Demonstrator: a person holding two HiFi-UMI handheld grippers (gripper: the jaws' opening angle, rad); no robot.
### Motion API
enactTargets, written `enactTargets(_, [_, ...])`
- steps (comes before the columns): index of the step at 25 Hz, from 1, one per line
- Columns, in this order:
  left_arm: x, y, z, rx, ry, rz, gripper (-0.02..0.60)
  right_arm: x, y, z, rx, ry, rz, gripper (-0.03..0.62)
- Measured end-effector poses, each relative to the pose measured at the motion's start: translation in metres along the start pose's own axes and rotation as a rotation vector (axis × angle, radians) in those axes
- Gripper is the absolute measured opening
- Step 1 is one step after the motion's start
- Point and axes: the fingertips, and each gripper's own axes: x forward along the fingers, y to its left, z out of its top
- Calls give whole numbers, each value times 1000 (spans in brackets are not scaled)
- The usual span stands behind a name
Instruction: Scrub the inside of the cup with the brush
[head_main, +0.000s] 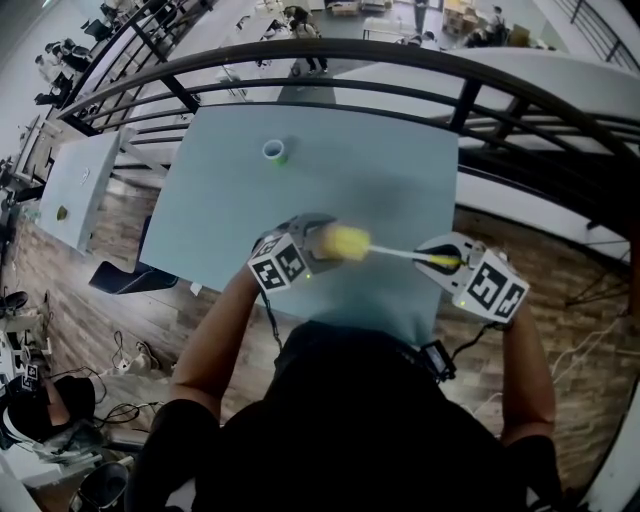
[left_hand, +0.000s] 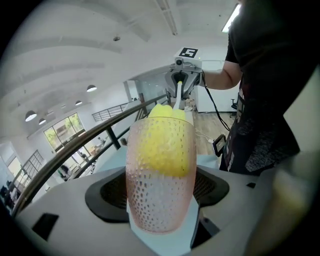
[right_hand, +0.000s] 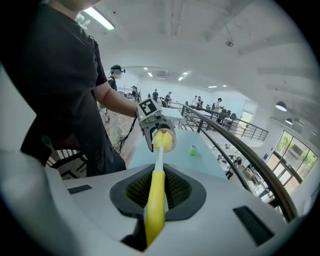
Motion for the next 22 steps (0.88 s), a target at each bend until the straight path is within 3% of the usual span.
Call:
enactTargets(6, [-6,4,-1,13,14,5,362,-16,-6,-8,-6,49,-16,40])
enactTargets(14, [-3,-19,19,111,25,-59,362,16,3,10,-90,106,30,40])
enactTargets(17, [1,-24,14,149,70,-67,362,29,3,19,-138,101,25,40])
enactTargets(22, [-3,-22,1,123,86,-66,362,27,6,18,-118,66,47,40])
